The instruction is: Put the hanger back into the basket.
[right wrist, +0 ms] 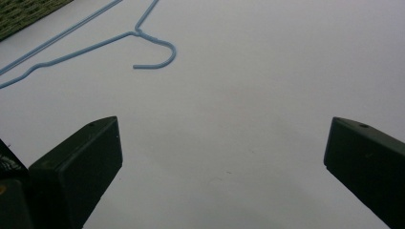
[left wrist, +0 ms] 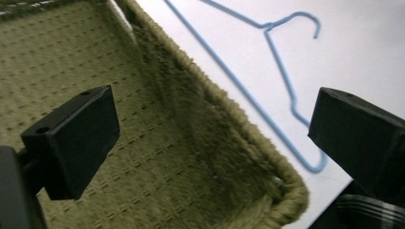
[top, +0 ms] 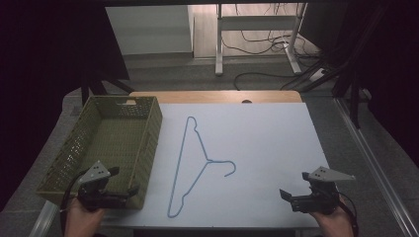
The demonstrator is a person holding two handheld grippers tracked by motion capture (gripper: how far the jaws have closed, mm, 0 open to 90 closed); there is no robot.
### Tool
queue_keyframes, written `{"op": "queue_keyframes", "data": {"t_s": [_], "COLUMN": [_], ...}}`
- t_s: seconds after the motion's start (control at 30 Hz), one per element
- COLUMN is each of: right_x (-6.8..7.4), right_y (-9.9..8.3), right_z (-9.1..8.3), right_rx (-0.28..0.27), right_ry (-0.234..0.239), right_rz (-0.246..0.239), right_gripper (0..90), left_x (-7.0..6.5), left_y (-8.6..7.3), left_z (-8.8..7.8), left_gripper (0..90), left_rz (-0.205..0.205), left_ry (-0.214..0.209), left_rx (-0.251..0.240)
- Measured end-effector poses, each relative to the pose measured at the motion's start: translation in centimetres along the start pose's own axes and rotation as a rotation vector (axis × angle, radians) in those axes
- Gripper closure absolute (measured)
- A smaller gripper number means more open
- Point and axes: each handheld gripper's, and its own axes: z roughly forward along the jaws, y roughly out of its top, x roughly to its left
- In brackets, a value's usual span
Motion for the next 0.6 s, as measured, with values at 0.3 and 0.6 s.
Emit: {"op": "queue_keyframes", "data": {"t_s": [0.3, 0.6], "right_x": [0.3, 0.7], "right_y": [0.2, 0.8], "right_z": [0.1, 0.3], "right_rx": [0.007, 0.025], "right_ry": [-0.012, -0.017], "right_rz": [-0.021, -0.060], "right_gripper": [0.0, 0.0], "left_x": [-0.3, -1.1], "left_y": [0.2, 1.1], "left_z": [-0.2, 0.0], "left_gripper": [4.6, 4.5], "left_rz": [0.021, 0.036], "left_ry": [0.017, 0.002], "left_rx": [-0.007, -0.031]}}
